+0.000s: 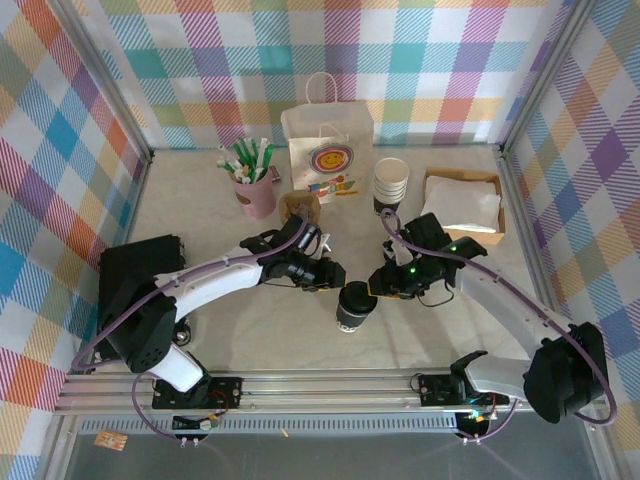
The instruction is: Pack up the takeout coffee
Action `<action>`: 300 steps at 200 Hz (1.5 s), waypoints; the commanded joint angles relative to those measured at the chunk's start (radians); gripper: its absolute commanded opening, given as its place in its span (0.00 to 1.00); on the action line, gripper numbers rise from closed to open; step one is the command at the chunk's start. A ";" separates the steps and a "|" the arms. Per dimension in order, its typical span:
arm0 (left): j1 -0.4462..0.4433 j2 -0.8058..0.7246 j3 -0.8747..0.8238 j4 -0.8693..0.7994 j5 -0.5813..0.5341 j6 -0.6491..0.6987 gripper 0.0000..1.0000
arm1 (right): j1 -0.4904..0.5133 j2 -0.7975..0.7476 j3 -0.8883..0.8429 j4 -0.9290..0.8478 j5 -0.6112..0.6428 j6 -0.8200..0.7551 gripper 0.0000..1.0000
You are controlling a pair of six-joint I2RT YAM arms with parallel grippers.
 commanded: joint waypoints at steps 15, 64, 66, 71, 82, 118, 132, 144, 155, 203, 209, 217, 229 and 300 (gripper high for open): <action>-0.006 -0.035 -0.029 -0.003 -0.018 0.011 0.32 | 0.009 -0.016 -0.023 0.000 -0.047 0.025 0.38; -0.005 -0.082 -0.060 -0.014 -0.068 0.013 0.33 | 0.010 -0.020 -0.038 0.010 -0.057 0.025 0.38; -0.005 -0.083 -0.062 -0.014 -0.071 0.014 0.33 | 0.010 -0.020 -0.038 0.008 -0.056 0.024 0.38; -0.005 -0.087 -0.062 -0.016 -0.076 0.014 0.33 | 0.009 -0.020 -0.039 0.006 -0.057 0.021 0.38; -0.006 -0.094 -0.065 -0.020 -0.087 0.013 0.33 | 0.009 -0.027 -0.044 0.004 -0.059 0.014 0.37; -0.004 -0.134 -0.062 -0.028 -0.107 0.017 0.33 | 0.009 -0.081 -0.088 0.020 -0.065 0.008 0.34; -0.004 -0.143 -0.066 -0.044 -0.114 0.026 0.33 | 0.011 -0.104 -0.107 0.024 -0.077 0.016 0.32; -0.004 -0.147 -0.070 -0.051 -0.112 0.028 0.33 | 0.013 -0.130 -0.126 0.034 -0.093 0.023 0.31; -0.003 -0.152 -0.079 -0.051 -0.108 0.027 0.33 | 0.015 -0.148 -0.147 0.055 -0.115 0.025 0.30; -0.003 -0.140 -0.079 -0.050 -0.095 0.032 0.33 | 0.032 -0.143 -0.175 0.074 -0.118 0.033 0.28; -0.004 -0.137 -0.080 -0.056 -0.094 0.033 0.33 | 0.032 -0.140 -0.178 0.077 -0.113 0.036 0.28; -0.004 -0.136 -0.085 -0.059 -0.090 0.033 0.33 | 0.032 -0.134 -0.181 0.083 -0.114 0.035 0.28; -0.004 -0.136 -0.095 -0.061 -0.082 0.033 0.33 | 0.034 -0.121 -0.185 0.094 -0.115 0.037 0.28; -0.004 -0.146 -0.126 -0.078 -0.059 0.024 0.33 | 0.035 -0.072 -0.184 0.134 -0.089 0.052 0.28</action>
